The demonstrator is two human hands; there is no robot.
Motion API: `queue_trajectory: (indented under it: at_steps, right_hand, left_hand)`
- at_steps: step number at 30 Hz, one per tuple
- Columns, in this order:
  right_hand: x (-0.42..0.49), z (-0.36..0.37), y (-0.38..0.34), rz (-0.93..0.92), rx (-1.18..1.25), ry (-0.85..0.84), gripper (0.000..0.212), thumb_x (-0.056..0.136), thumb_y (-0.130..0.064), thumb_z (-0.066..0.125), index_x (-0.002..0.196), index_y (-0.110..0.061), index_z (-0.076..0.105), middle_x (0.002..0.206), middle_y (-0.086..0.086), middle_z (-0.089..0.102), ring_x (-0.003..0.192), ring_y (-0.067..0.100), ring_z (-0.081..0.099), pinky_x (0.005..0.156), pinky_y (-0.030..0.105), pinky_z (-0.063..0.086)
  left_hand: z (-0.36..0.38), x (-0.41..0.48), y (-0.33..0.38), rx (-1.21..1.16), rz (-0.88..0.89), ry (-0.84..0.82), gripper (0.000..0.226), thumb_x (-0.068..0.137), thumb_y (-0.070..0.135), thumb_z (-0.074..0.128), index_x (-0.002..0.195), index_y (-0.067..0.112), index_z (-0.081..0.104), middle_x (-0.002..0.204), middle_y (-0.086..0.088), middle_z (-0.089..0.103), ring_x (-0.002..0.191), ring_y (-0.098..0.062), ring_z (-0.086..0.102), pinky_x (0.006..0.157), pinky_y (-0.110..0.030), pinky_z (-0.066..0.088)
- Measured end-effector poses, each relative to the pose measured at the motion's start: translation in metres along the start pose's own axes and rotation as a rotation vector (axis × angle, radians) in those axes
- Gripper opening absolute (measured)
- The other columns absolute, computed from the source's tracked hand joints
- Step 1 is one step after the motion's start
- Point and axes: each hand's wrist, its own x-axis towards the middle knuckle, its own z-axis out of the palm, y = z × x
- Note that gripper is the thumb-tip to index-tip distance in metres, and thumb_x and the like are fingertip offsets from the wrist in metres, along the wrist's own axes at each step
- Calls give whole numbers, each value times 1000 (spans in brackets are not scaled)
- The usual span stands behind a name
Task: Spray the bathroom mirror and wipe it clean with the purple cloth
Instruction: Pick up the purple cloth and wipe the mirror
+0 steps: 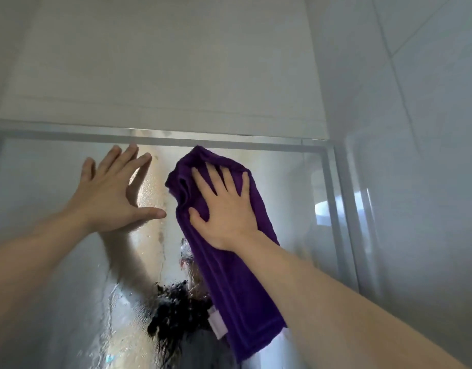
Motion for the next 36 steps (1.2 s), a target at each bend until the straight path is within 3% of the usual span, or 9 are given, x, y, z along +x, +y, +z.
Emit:
queue_trajectory:
  at_steps: [4, 7, 9, 13, 16, 20, 27, 36]
  right_hand:
    - [-49, -14, 40, -130, -4, -136, 81, 90, -57, 46, 159, -38, 8, 167, -4, 17, 155, 22, 8, 123, 54, -10]
    - [-83, -25, 82, -102, -102, -187, 82, 90, -62, 42, 158, -43, 0, 167, -5, 17, 155, 22, 9, 124, 55, -4]
    - [-95, -30, 108, -17, -140, -192, 81, 90, -64, 35, 158, -43, -4, 168, -3, 14, 155, 25, 10, 124, 56, -3]
    - [-75, -32, 135, 251, -172, -59, 77, 90, -65, 28, 157, -27, 24, 169, -1, 6, 155, 27, 7, 122, 62, 0]
    - [-33, -23, 117, 462, -83, 72, 79, 90, -65, 25, 159, -27, 14, 169, -3, 2, 155, 26, 2, 121, 65, 0]
    - [23, -16, 75, 615, -10, 146, 83, 92, -69, 20, 159, -21, 19, 170, 2, -2, 156, 26, -3, 119, 67, -1]
    - [72, 4, -37, 346, -41, 122, 78, 89, -70, 26, 146, -21, 44, 170, 4, 6, 155, 29, 3, 118, 68, -1]
    - [7, 25, -90, 93, -50, 24, 72, 92, -64, 30, 153, -26, 33, 170, 3, 9, 156, 28, 4, 120, 65, -3]
  left_hand:
    - [-5, 0, 7, -11, -23, -55, 138, 40, 95, 60, 155, 38, 7, 166, 13, -5, 153, -12, -11, 121, -56, 0]
    - [-22, 3, 10, 83, 7, -161, 149, 27, 98, 61, 153, 43, 2, 166, 11, -8, 153, -19, -11, 119, -58, 9]
    - [-32, -1, 1, 169, 17, -219, 154, 20, 98, 61, 148, 52, -12, 165, 11, -15, 152, -27, -15, 117, -63, 12]
    - [-30, -16, -23, 236, -37, -292, 156, 21, 92, 68, 133, 61, -37, 158, 6, -37, 148, -40, -24, 113, -72, 14]
    - [-23, -18, -30, 257, -32, -296, 156, 24, 90, 71, 130, 61, -40, 156, 4, -42, 146, -43, -26, 112, -73, 14]
    - [-20, -15, -32, 252, -16, -280, 156, 26, 89, 71, 133, 59, -38, 156, 4, -41, 146, -42, -26, 112, -72, 13]
    - [-19, -12, -34, 241, -13, -327, 156, 30, 87, 74, 135, 57, -38, 155, 2, -43, 143, -42, -34, 111, -75, 8]
    - [-24, -16, -33, 186, -10, -336, 155, 30, 84, 77, 139, 57, -31, 155, 2, -43, 143, -41, -34, 111, -75, 4]
